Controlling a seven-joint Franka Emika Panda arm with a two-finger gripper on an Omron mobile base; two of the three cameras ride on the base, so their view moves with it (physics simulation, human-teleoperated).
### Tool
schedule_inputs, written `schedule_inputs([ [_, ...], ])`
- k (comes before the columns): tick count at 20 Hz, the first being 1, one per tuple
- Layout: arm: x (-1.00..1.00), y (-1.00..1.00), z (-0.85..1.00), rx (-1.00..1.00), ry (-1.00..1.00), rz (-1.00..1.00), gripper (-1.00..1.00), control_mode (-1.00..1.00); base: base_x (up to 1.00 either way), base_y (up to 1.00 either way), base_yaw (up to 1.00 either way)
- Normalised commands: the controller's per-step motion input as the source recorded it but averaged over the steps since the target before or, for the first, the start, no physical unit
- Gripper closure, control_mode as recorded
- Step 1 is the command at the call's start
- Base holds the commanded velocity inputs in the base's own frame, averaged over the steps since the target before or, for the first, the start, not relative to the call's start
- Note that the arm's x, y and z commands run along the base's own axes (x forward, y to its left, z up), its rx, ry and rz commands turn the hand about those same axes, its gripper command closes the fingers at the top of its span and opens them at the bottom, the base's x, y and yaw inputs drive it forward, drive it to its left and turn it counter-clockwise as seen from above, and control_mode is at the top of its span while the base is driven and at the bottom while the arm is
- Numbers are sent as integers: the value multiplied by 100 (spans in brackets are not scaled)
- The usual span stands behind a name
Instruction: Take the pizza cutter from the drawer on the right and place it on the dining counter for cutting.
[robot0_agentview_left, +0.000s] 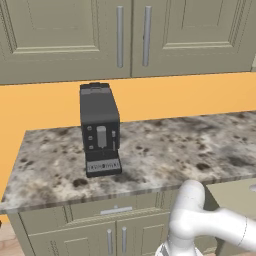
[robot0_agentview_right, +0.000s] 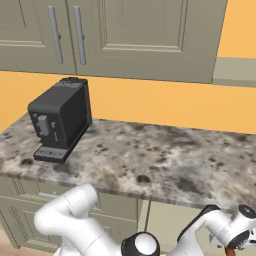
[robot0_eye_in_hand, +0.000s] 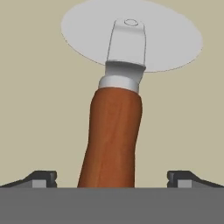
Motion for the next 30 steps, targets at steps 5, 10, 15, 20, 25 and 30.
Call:
schedule_inputs([
  [5, -5, 0, -27, 0, 6, 0, -100, -100, 0, 0, 0],
  [10, 0, 0, -18, 0, 2, 0, -100, -100, 0, 0, 0],
  [15, 0, 0, 0, 0, 0, 0, -100, -100, 0, 0, 0],
  [20, 0, 0, 0, 0, 0, 0, -100, -100, 0, 0, 0],
  [25, 0, 0, 0, 0, 0, 0, 100, -100, 0, 0, 0],
  [30, 0, 0, 0, 0, 0, 0, 100, -100, 0, 0, 0],
])
